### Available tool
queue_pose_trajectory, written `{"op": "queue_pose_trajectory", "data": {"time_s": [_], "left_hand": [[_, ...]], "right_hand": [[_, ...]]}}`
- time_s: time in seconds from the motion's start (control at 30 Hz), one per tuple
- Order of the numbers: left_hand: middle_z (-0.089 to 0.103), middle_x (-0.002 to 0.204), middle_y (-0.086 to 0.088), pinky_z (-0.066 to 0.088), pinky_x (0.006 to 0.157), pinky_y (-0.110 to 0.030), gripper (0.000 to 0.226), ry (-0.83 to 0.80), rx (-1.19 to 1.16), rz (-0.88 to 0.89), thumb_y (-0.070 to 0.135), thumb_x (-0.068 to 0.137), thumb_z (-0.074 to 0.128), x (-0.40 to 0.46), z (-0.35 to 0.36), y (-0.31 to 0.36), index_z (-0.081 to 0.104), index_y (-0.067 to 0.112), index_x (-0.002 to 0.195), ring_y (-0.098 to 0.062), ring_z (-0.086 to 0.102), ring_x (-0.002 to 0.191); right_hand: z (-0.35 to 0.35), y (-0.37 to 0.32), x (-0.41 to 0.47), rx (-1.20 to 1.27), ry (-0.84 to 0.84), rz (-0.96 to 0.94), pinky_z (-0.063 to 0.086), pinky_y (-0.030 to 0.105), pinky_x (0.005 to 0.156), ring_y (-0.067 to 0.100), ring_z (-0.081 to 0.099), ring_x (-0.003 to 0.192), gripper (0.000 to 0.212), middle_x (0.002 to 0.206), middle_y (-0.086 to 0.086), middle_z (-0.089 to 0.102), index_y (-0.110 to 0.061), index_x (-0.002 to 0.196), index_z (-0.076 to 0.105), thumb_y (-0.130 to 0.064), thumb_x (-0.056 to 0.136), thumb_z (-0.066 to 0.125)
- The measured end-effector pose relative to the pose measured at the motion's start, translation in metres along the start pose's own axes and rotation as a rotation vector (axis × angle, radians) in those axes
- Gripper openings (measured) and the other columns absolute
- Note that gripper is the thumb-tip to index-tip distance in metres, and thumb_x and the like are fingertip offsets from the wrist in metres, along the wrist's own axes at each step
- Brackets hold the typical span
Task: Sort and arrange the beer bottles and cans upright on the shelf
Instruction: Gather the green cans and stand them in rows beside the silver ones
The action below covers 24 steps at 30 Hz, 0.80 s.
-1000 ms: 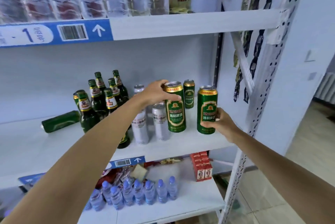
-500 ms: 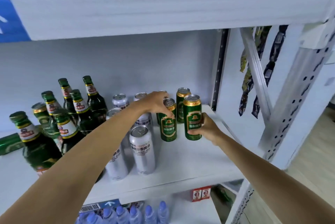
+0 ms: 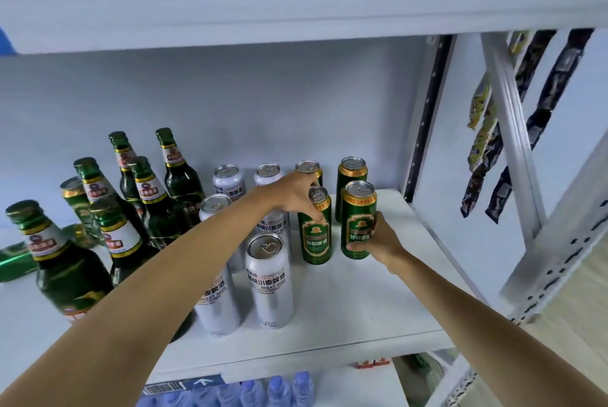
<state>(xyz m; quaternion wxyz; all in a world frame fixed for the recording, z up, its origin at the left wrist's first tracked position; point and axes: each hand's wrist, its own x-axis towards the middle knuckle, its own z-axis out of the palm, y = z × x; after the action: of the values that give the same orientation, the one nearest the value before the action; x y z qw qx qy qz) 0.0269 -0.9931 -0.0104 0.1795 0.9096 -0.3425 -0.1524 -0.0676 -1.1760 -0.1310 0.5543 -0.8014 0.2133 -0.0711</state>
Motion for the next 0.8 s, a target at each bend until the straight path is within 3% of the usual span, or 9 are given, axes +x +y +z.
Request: {"op": "queue_pose_trajectory", "data": {"time_s": [0.17,0.27,0.33,0.4,0.5,0.53,0.6,0.67,0.8], "left_hand": [[0.063,0.118,-0.003,0.053,0.092,-0.043,0.075,-0.03,0.038,-0.014,0.037,0.06,0.086,0.0,0.002,-0.001,0.049,0.016,0.122,-0.023,0.06,0.105],[0.061,0.121,-0.004,0.051,0.094,-0.044,0.078,-0.036,0.052,-0.009,0.038,0.061,0.086,-0.004,0.003,0.002,0.046,0.015,0.124,-0.025,0.059,0.109],[0.055,0.13,-0.006,0.047,0.099,-0.044,0.086,0.0,0.058,0.009,0.042,0.064,0.084,-0.011,-0.001,0.005,0.042,0.013,0.133,-0.027,0.055,0.117],[0.049,0.138,-0.008,0.043,0.103,-0.042,0.086,0.085,0.104,0.053,0.048,0.071,0.077,-0.021,-0.007,0.01,0.039,0.013,0.14,-0.027,0.05,0.124],[0.052,0.13,-0.006,0.044,0.095,-0.036,0.066,0.176,0.188,0.119,0.05,0.082,0.065,-0.048,-0.022,0.017,0.047,0.015,0.135,-0.025,0.052,0.116],[0.054,0.127,-0.006,0.044,0.093,-0.036,0.061,0.203,0.214,0.138,0.05,0.084,0.063,-0.06,-0.026,0.019,0.051,0.016,0.132,-0.024,0.053,0.114],[0.058,0.124,-0.006,0.043,0.089,-0.033,0.051,0.264,0.25,0.171,0.048,0.087,0.061,-0.087,-0.034,0.023,0.057,0.016,0.127,-0.025,0.055,0.112],[0.061,0.121,-0.006,0.042,0.085,-0.03,0.043,0.335,0.255,0.206,0.044,0.089,0.059,-0.123,-0.036,0.025,0.06,0.017,0.123,-0.024,0.056,0.11],[0.068,0.11,0.001,0.05,0.087,-0.036,0.034,0.392,0.226,0.237,0.045,0.091,0.056,-0.205,-0.032,0.014,0.067,0.02,0.111,-0.017,0.062,0.098]], "right_hand": [[0.001,0.005,0.001,0.022,0.022,0.04,0.048,0.043,0.095,0.03,0.057,0.114,0.084,0.121,0.011,0.061,-0.012,0.124,0.041,-0.001,0.054,0.087],[-0.004,0.001,-0.005,0.028,-0.009,0.041,0.046,0.048,0.1,0.031,0.055,0.118,0.103,0.125,0.011,0.059,-0.013,0.131,0.036,-0.009,0.041,0.087],[-0.011,-0.007,-0.013,0.042,-0.022,0.045,0.042,0.05,0.106,0.03,0.048,0.128,0.124,0.141,0.013,0.048,-0.014,0.143,0.026,-0.015,0.036,0.09],[-0.021,-0.016,-0.023,-0.008,0.005,0.027,0.032,0.049,0.113,0.029,0.032,0.141,0.133,0.155,0.011,0.029,-0.015,0.152,0.014,-0.02,0.046,0.094],[-0.036,-0.04,-0.05,-0.218,0.106,-0.063,0.032,0.043,0.113,0.027,0.035,0.139,0.13,0.153,0.01,0.035,-0.013,0.149,0.026,-0.054,0.043,0.089],[-0.04,-0.052,-0.068,-0.328,0.13,-0.097,0.035,0.04,0.111,0.027,0.04,0.136,0.12,0.15,0.011,0.04,-0.012,0.145,0.033,-0.058,0.048,0.085],[-0.045,-0.073,-0.101,-0.543,0.151,-0.133,0.038,0.036,0.104,0.027,0.045,0.132,0.084,0.146,0.01,0.045,-0.012,0.142,0.039,-0.045,0.074,0.075],[-0.044,-0.091,-0.134,-0.728,0.195,-0.183,0.042,0.037,0.098,0.027,0.051,0.125,0.058,0.139,0.008,0.053,-0.015,0.135,0.049,-0.042,0.086,0.063],[-0.011,-0.119,-0.197,-0.82,0.231,-0.355,0.047,0.036,0.084,0.028,0.059,0.11,0.038,0.119,0.007,0.065,-0.018,0.118,0.064,-0.041,0.089,0.054]]}}
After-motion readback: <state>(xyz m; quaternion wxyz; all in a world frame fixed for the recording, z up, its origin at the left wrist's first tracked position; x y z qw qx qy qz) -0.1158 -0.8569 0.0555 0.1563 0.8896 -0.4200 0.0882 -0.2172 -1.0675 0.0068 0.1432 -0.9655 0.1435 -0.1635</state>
